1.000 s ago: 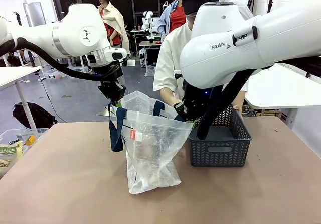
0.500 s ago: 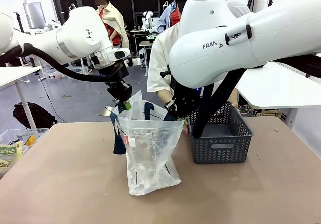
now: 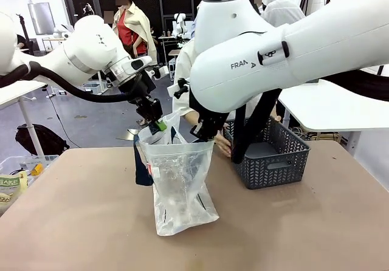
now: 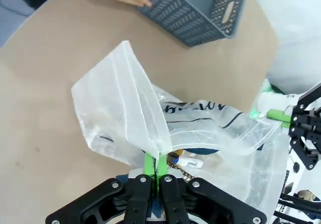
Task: Transfer purchased items from the store into the shopping bag.
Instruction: Move the Reusable shopping bag to the right side of the table.
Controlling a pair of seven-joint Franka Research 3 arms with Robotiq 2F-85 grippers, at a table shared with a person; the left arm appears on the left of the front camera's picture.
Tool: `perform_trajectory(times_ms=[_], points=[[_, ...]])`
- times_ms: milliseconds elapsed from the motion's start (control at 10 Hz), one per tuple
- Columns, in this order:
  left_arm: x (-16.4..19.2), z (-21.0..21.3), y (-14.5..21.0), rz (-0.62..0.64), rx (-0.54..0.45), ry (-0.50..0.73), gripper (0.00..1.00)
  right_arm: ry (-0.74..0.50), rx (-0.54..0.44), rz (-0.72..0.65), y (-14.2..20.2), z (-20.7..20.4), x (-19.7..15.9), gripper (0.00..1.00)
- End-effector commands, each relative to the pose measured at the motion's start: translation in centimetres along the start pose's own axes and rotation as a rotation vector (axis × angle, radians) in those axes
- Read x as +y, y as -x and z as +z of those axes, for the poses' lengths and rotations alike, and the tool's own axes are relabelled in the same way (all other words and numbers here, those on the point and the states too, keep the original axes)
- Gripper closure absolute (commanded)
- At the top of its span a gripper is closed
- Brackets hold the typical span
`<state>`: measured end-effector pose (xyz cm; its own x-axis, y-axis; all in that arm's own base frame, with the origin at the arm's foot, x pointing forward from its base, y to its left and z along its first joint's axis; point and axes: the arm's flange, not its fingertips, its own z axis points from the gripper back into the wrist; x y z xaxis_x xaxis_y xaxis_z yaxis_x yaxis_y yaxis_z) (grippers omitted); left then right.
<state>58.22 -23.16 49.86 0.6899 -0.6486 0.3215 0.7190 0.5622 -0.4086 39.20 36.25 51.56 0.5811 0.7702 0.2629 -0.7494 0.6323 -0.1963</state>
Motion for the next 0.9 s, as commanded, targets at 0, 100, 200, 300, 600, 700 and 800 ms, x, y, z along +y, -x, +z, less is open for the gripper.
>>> perform_trajectory(times_ms=[0, 100, 200, 300, 600, 700, 800], points=[[1.1, -0.3, 0.2, 0.000, -0.034, 0.106, 1.00, -0.005, -0.030, 0.098, -2.2, -0.3, 0.0, 1.00], [1.5, -0.6, 0.0, 0.005, -0.053, 0.142, 1.00, -0.017, -0.034, 0.138, -3.1, -0.3, 0.5, 1.00], [1.7, -0.7, -0.1, 0.027, -0.080, 0.163, 1.00, -0.018, -0.037, 0.181, -4.1, -0.4, 1.5, 1.00], [2.0, -0.5, -0.3, 0.041, -0.111, 0.179, 1.00, -0.028, -0.034, 0.223, -4.7, -0.6, 2.3, 1.00], [2.3, -0.4, -0.7, 0.067, -0.157, 0.218, 1.00, -0.024, -0.018, 0.352, -6.1, -1.5, 4.3, 1.00], [2.4, -0.4, -0.7, 0.071, -0.158, 0.226, 1.00, -0.023, -0.028, 0.381, -6.5, -1.7, 4.4, 1.00], [2.6, -0.5, -0.9, 0.069, -0.162, 0.238, 1.00, -0.015, -0.047, 0.416, -6.8, -1.7, 4.4, 1.00]])
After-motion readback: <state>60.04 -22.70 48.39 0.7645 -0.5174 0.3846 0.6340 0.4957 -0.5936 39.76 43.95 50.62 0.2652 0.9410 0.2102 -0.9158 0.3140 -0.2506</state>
